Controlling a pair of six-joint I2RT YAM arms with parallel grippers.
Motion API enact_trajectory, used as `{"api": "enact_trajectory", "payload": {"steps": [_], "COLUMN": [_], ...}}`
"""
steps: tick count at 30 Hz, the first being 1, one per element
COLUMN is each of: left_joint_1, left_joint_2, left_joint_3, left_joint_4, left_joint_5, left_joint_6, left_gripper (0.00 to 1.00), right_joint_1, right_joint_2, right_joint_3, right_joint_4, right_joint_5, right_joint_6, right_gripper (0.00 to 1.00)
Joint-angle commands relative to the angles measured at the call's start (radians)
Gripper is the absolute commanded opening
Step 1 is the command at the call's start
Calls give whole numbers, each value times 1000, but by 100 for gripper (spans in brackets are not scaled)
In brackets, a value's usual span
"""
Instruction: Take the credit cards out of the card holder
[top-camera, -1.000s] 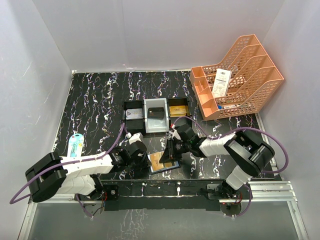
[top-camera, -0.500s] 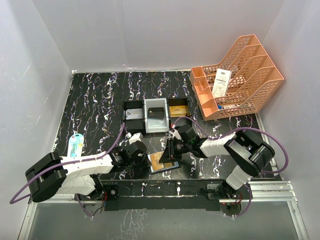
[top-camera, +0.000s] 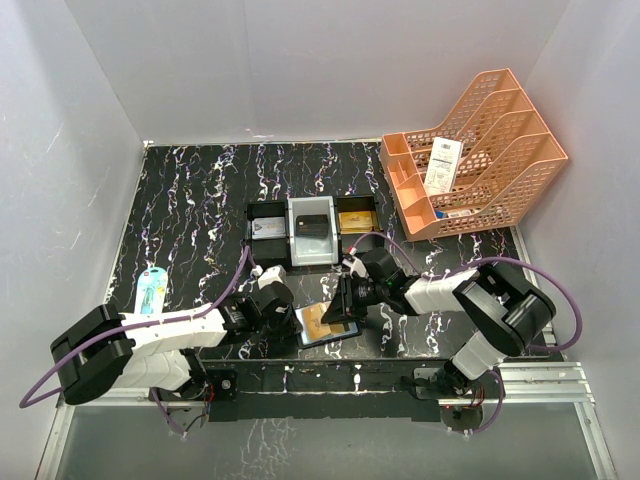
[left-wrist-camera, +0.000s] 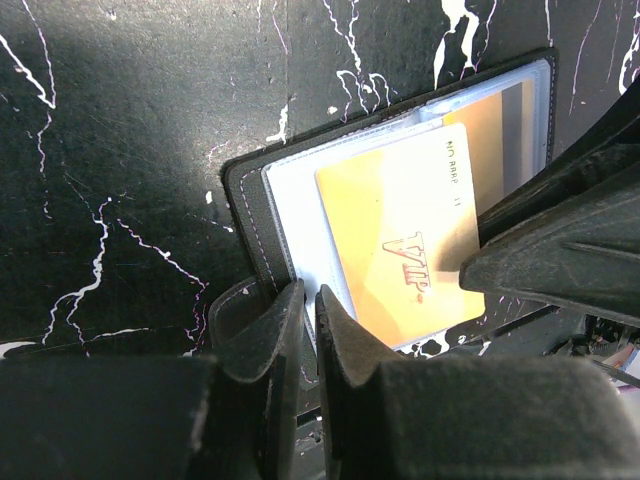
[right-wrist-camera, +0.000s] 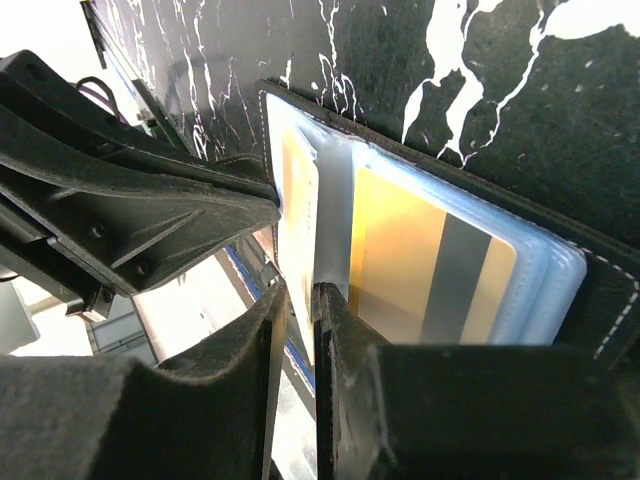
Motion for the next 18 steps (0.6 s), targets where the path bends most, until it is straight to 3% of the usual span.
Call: {"api": "enact_trajectory", "payload": {"steps": [1, 6, 18], "left_joint_1": [-5, -5, -5], "left_joint_2": [35, 38, 5], "left_joint_3": [-28, -23, -27], "left_joint_4": [-68, -78, -87], "left_joint_5": [2, -2, -7], "left_joint_6": [8, 9, 5], "left_gripper": [9, 9, 8], "right_joint_1": [-9, -10, -67], "right_joint_2": [-39, -27, -97], "right_joint_3": [-8, -32, -25], "right_joint_4": [62, 132, -22], "right_joint_5": [-31, -40, -39], "right_joint_6": [3, 47, -54], "right_gripper": [16, 6, 6]}}
